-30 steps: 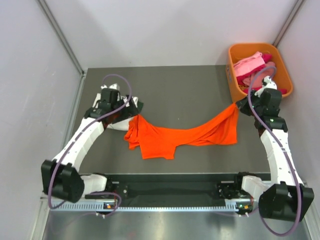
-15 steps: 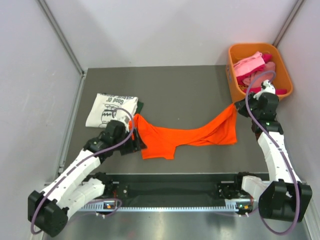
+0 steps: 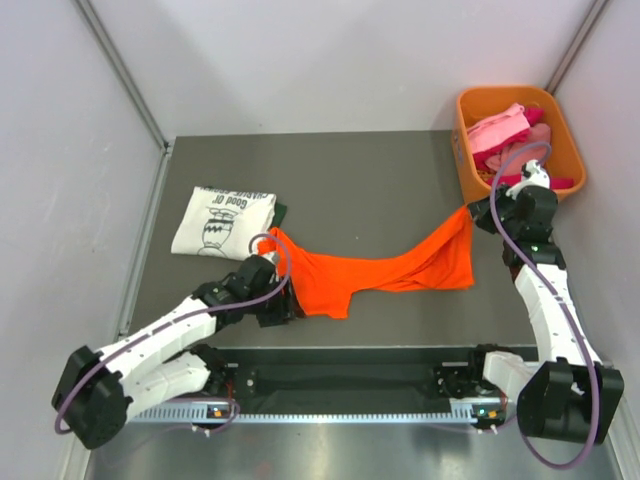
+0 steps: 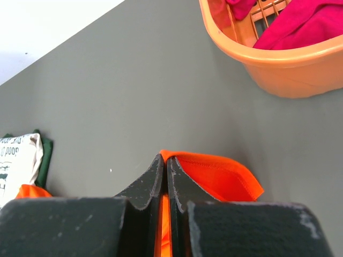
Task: Fold and stack the t-shirts
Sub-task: Flatten the tshirt out
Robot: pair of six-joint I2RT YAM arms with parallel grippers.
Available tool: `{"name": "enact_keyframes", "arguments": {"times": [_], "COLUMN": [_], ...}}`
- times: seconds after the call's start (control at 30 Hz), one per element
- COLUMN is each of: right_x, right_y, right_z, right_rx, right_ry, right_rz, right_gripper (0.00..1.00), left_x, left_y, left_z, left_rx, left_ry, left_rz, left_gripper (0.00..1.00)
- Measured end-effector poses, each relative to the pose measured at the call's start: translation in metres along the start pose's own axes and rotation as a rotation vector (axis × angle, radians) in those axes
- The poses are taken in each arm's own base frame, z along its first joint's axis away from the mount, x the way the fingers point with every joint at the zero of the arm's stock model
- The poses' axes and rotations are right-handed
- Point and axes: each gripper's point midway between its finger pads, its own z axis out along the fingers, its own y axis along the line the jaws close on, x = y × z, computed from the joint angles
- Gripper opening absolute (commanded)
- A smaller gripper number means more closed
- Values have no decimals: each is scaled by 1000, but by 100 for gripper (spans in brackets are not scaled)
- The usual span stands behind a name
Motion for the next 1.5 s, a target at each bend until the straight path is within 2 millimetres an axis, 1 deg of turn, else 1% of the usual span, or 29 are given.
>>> {"name": "enact_keyframes", "arguments": {"times": [0.1, 0.2, 0.3, 0.37, 0.5, 0.6, 0.7, 0.77, 0.8, 1.0, 1.03, 1.07, 1.1, 1.13, 1.27, 1.37, 1.43, 1.5], "right_x": [0, 0, 0, 0, 0, 0, 0, 0, 0, 0, 0, 0, 0, 0, 0, -2, -6, -13], "right_y": [0, 0, 0, 0, 0, 0, 0, 0, 0, 0, 0, 0, 0, 0, -1, -6, -11, -19], "right_z": [0, 0, 0, 0, 0, 0, 0, 0, 0, 0, 0, 0, 0, 0, 0, -2, -6, -13], "right_rx": [0, 0, 1, 1, 1, 1, 1, 1, 1, 1, 1, 1, 1, 1, 3, 33, 72, 126], "right_ry": [0, 0, 0, 0, 0, 0, 0, 0, 0, 0, 0, 0, 1, 1, 1, -13, -40, -81], "right_rz": [-2, -3, -3, -2, -3, -3, -2, -2, -2, -2, -3, -3, -3, -3, -3, -2, -2, -1], "right_gripper": [0, 0, 0, 0, 0, 0, 0, 0, 0, 0, 0, 0, 0, 0, 0, 0, 0, 0], "left_x": [1, -3, -9, -13, -17, -15, -14, -15, -16, -21, -22, -23, -24, -23, -25, -29, -34, -44], "left_y": [12, 21, 24, 26, 36, 44, 49, 48, 47, 42, 41, 40, 39, 38, 36, 35, 32, 26], "left_z": [10, 13, 14, 17, 25, 31, 36, 37, 38, 44, 46, 47, 49, 50, 53, 54, 56, 59], "left_rx": [-63, -113, -146, -169, -234, -272, -298, -294, -290, -264, -258, -252, -250, -246, -241, -246, -248, -245], "left_ry": [17, -4, -22, -28, -27, -11, 0, -3, -5, -24, -25, -30, -32, -28, -26, -23, -15, -15], "left_rz": [-6, 4, 12, 16, 22, 26, 30, 32, 33, 38, 38, 36, 37, 35, 43, 55, 63, 74], "left_gripper": [59, 58, 57, 54, 51, 46, 37, 30, 28, 27, 17, 11, 3, 0, 0, 0, 0, 0]}}
